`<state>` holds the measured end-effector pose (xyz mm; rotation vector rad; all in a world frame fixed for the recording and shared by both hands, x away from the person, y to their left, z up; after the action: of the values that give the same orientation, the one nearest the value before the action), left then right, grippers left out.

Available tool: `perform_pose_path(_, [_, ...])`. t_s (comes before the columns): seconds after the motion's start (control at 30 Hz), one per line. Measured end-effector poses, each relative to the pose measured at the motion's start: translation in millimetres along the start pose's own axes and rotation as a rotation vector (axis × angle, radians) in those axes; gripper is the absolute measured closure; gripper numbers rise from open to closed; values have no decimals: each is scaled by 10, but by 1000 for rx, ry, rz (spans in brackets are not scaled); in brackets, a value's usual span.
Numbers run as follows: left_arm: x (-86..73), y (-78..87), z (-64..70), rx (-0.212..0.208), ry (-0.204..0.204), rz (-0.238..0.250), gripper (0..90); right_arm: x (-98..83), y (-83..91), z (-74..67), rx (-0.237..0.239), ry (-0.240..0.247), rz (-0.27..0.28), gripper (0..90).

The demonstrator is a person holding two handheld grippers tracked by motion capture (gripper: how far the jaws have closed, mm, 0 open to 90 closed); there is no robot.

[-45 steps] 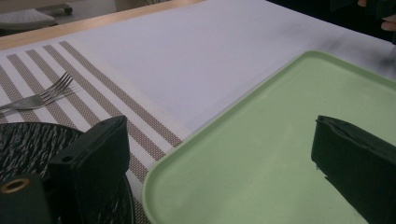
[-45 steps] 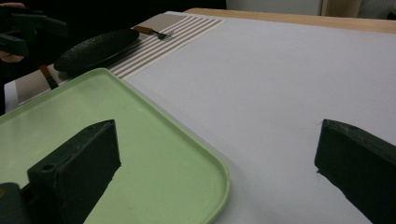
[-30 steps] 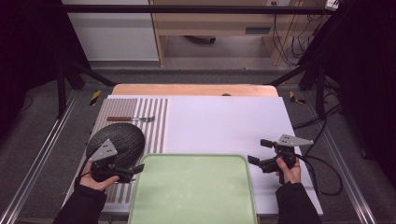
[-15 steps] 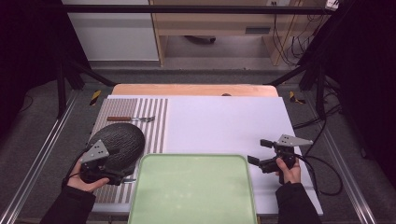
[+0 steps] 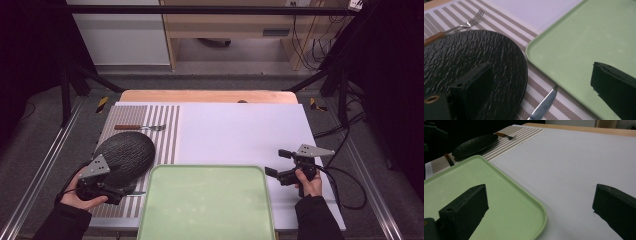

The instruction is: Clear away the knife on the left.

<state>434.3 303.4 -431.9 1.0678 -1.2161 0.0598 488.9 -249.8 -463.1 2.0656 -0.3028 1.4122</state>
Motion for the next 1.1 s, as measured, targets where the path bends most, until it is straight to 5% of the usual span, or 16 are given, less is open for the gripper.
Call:
perform_pose_path(0.27, [-113,61,-35,2,-16,-47,43,0,1,0,-1,0,0,2])
perform_pose_path(1.1, [-548,295,-216,55,24,-160,66,-6,-5,3,-6,5,-7,3])
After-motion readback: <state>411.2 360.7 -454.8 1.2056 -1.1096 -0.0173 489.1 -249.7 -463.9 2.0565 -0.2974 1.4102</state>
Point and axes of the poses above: each handheld gripper's, and its own axes: y roughly backward along the jaws, x roughly out of its top, z roughly to its right, the point moved 3 cm from there along -y, roughly forward along the jaws, and after that the axes turned 3 degrees about x, right-handed, at the moved point
